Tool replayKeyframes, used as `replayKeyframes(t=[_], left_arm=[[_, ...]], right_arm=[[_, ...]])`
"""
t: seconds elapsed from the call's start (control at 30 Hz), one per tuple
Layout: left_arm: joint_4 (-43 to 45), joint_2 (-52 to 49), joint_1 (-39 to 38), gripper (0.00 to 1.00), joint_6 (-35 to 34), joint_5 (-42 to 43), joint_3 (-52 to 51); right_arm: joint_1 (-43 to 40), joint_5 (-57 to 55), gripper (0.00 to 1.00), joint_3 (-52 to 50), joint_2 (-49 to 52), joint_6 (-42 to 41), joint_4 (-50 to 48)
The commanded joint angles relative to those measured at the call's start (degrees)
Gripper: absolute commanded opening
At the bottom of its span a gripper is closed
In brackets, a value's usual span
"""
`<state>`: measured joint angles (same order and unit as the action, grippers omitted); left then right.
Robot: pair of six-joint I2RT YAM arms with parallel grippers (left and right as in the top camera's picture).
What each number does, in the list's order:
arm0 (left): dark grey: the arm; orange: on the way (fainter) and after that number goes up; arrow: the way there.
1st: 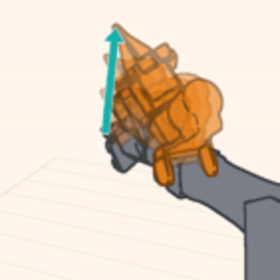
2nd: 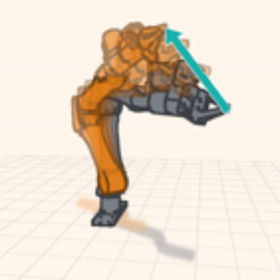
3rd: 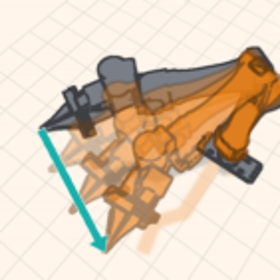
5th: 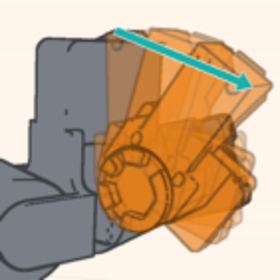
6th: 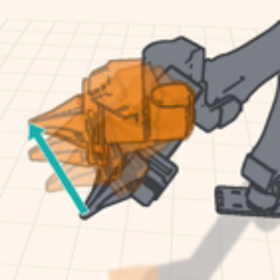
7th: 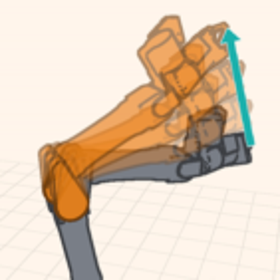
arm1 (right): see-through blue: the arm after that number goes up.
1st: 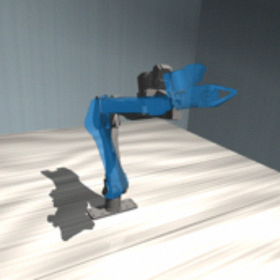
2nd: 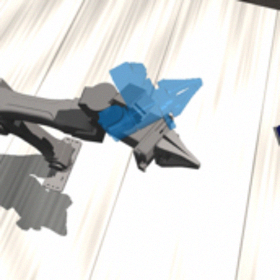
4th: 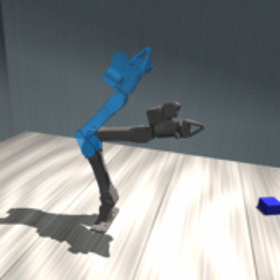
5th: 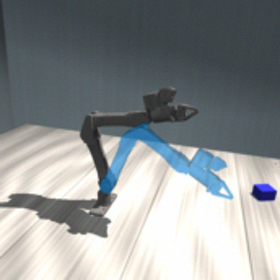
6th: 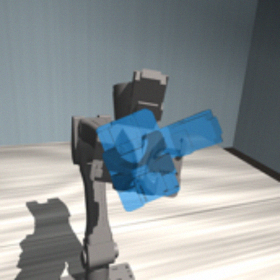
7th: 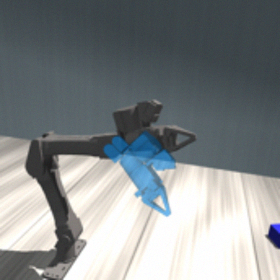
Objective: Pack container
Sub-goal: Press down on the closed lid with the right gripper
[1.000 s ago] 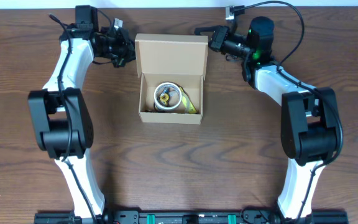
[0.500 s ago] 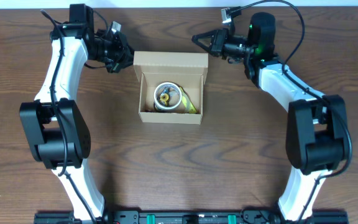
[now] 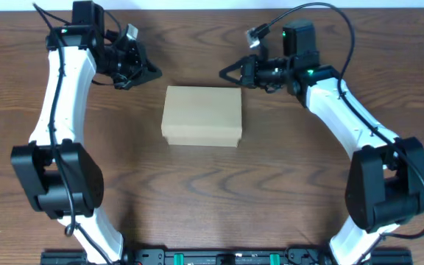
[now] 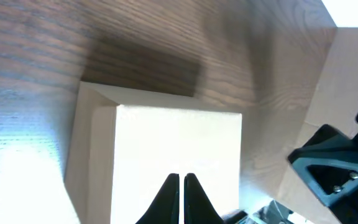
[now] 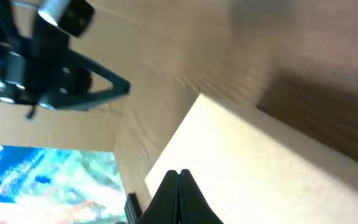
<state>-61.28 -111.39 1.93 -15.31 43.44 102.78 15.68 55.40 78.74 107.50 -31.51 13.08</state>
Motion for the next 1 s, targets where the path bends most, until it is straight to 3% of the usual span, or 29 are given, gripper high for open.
replayKeyframes(t=[0.0,0.1,0.2,0.37,0.6,0.97], left_arm=[[-1.4,1.7,-0.1,0.05,1.2,-5.2,1.0],[-2.6,2.9,-0.1,0.06,1.2,-8.2,1.0],[-3.7,4.3,-0.1,0.06,1.2,-11.1,1.0],[-4.9,6.5,-0.1,0.05,0.9,-16.2,1.0],[-6.3,11.8,-0.1,0.06,-0.1,-25.6,1.0],[-9.2,12.4,-0.1,0.06,-0.2,-27.6,1.0]], right_arm=[[2.5,-1.9,0.01,0.3,-2.2,4.0,2.2],[4.8,-5.1,0.01,1.4,-2.6,7.1,8.8],[8.1,-15.1,0.01,6.1,-2.6,13.2,21.6],[12.2,-27.5,0.01,13.0,-2.6,17.1,32.5],[16.6,-36.6,0.01,13.3,-1.9,17.0,37.3],[22.2,-40.7,0.01,13.3,5.3,16.8,39.3]])
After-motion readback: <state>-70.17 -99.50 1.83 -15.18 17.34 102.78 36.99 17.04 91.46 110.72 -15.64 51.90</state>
